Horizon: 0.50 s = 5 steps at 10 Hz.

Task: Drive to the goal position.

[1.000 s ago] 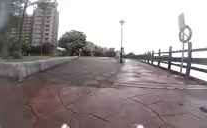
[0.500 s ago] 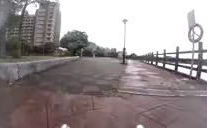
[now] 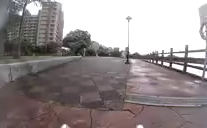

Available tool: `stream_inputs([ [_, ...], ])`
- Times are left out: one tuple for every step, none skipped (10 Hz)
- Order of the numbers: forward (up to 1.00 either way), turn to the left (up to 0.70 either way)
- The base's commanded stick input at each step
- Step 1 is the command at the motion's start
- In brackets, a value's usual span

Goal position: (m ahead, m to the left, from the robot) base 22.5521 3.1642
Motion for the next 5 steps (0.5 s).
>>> stream_inputs([
  [0.85,0.01],
  [0.85,0.01],
  [0.85,0.01],
  [0.85,0.01],
  [0.85,0.01],
])
